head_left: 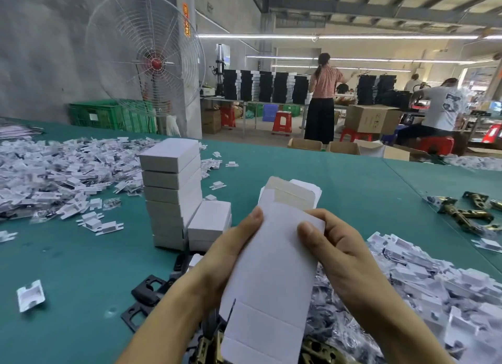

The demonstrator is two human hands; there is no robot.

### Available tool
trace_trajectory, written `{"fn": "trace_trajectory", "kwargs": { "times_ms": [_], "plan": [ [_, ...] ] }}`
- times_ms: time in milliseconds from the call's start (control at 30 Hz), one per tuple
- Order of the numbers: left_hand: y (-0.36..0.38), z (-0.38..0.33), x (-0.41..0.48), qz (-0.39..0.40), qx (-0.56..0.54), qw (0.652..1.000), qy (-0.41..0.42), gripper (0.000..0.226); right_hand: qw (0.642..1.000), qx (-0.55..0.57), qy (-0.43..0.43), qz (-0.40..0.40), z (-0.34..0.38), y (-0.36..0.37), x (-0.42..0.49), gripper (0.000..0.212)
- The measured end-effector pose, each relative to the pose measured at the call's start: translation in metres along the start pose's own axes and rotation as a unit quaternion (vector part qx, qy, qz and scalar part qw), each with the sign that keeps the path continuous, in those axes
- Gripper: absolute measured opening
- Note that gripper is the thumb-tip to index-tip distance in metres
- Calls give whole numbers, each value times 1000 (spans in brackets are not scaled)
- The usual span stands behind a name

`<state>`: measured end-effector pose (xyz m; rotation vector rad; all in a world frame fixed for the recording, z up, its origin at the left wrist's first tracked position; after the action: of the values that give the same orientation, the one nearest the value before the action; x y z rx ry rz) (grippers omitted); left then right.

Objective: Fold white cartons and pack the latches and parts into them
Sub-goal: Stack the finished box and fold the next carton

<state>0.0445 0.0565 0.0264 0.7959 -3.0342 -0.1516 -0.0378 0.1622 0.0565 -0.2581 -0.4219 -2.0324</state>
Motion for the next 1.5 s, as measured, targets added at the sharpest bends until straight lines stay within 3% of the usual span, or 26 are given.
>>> {"fn": "trace_trajectory", "kwargs": {
  "times_ms": [133,233,333,400,633,700,800,900,1067,1267,1500],
  "plan": [
    [-10,-10,-1,-112,138,981,79,62,982,-184,-48,-14,-3,7,-2,23],
    [3,-10,-3,-82,203,968,123,63,962,-247,-106,-43,7,7,-3,28],
    [26,-6,-5,9,217,965,144,74,958,-240,-136,-77,15,-2,-1,30],
    [31,-6,-6,25,229,960,160,88,959,-225,-152,-85,17,-6,-1,34],
    [24,-22,-14,-55,233,929,282,68,970,-195,-135,-62,12,-8,0,54],
    [23,-24,-16,-58,193,931,304,58,968,-201,-140,-61,15,-7,0,46],
    [17,-28,-19,-90,135,937,311,40,982,-136,-122,-42,14,-2,-2,23],
    [9,-28,-19,-132,131,934,304,29,990,-47,-118,-56,14,-2,-3,24],
    [7,-25,-16,-123,146,937,292,15,992,-24,-120,-30,17,-5,-3,20],
    [3,-33,-18,-146,229,910,314,30,995,-48,-90,-23,8,-5,-3,35],
    [5,-27,-13,-61,165,952,251,26,983,-58,-157,-76,20,-10,-7,32]
  ]
}}
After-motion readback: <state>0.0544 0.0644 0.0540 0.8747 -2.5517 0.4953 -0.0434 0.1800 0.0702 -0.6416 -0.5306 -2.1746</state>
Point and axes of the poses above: each hand's wrist, its own x-axis towards the middle knuckle, its own y-axis out of the palm, z = x × y, the point moved 7 cm from there along x, towards the middle knuckle, and after that the axes turned 11 degrees about x, right-handed, at the moved point
